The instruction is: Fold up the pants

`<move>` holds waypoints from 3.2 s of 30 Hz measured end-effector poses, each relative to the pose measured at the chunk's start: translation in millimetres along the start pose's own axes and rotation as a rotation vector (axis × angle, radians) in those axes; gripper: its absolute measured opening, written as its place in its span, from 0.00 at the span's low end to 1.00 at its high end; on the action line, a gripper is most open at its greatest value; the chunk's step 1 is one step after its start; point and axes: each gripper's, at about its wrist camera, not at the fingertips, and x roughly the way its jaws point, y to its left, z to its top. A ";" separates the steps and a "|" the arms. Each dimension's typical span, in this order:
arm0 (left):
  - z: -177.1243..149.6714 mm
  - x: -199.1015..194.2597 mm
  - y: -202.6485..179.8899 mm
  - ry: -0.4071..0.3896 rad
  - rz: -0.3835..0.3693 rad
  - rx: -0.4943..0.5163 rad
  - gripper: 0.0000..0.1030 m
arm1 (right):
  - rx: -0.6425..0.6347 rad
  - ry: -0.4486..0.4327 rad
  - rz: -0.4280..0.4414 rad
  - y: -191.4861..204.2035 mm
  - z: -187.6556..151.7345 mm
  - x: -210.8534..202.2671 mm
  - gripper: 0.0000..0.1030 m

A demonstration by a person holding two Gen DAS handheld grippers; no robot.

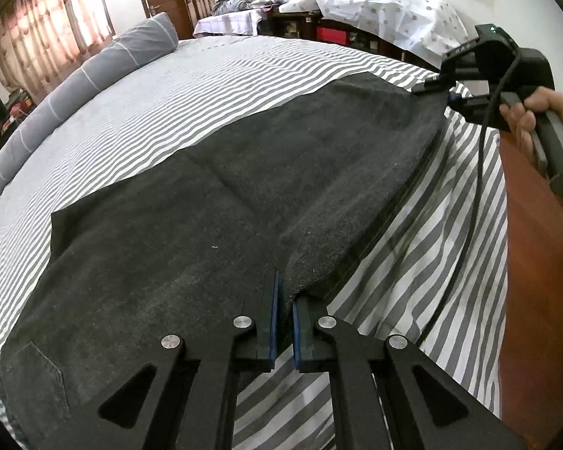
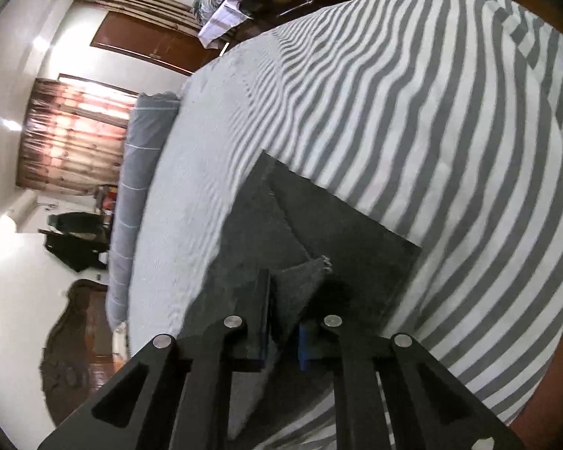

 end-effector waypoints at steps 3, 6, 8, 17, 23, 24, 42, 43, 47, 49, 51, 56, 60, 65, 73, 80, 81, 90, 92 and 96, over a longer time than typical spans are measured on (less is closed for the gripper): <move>0.7 -0.6 -0.7 -0.001 0.005 0.007 0.06 | 0.020 -0.011 0.017 0.0 4.1 -4.2 0.05; 2.9 -1.3 -0.2 -0.005 0.008 0.006 0.06 | -0.028 -0.050 -0.016 6.8 7.0 -12.9 0.04; 5.1 -3.0 0.5 -0.015 0.010 0.005 0.06 | -0.056 -0.059 -0.002 15.6 8.2 -17.6 0.04; 6.5 8.7 -16.1 0.025 -0.017 0.117 0.06 | -0.260 -0.127 -0.158 47.5 5.2 -24.9 0.03; -4.3 27.6 -26.2 0.081 0.000 0.204 0.06 | -0.221 -0.044 -0.296 -2.0 -5.4 3.7 0.03; -4.0 28.1 -25.5 0.082 -0.002 0.199 0.06 | -0.198 -0.052 -0.287 -4.7 -4.5 3.4 0.03; 4.2 43.2 -20.3 0.107 -0.038 0.121 0.06 | -0.385 0.019 -0.275 52.9 51.9 34.1 0.22; 4.2 43.1 -19.8 0.108 -0.039 0.118 0.06 | -0.387 0.027 -0.281 54.9 54.2 41.4 0.23; 3.4 42.9 -17.9 0.103 -0.038 0.118 0.06 | -0.444 0.048 -0.354 59.7 55.4 63.6 0.28; 2.9 42.9 -17.7 0.101 -0.040 0.117 0.06 | -0.447 0.060 -0.342 59.6 53.5 67.6 0.28; 2.7 43.2 -16.2 0.100 -0.046 0.105 0.06 | -0.492 0.059 -0.347 62.7 48.8 66.5 0.22; 3.9 42.6 -15.0 0.095 -0.052 0.086 0.06 | -0.635 0.028 -0.398 77.7 36.6 61.1 0.06; 6.6 42.8 -13.3 0.087 -0.063 0.068 0.06 | -0.673 -0.032 -0.416 90.8 34.3 54.8 0.05; 14.6 45.4 -14.6 0.077 -0.075 0.056 0.06 | -0.710 -0.049 -0.477 94.5 33.2 64.3 0.05; 18.1 53.1 -20.4 0.071 -0.097 0.082 0.09 | -0.633 -0.030 -0.521 82.3 39.6 76.6 0.18; 20.5 27.9 3.2 0.053 -0.178 -0.038 0.43 | -0.624 -0.036 -0.470 108.7 34.4 50.4 0.40; 19.7 20.7 8.0 0.037 -0.177 -0.046 0.45 | -0.634 -0.040 -0.458 117.8 30.1 45.4 0.40; -25.0 -48.5 115.3 -0.003 -0.099 -0.227 0.49 | -0.784 0.086 -0.242 209.0 -34.2 52.8 0.41; -40.1 -57.4 147.1 -0.007 -0.015 -0.279 0.50 | -0.820 0.147 -0.191 231.3 -57.6 70.0 0.41; -66.1 -57.9 198.4 0.001 0.090 -0.405 0.50 | -0.891 0.278 -0.117 273.9 -114.0 120.2 0.41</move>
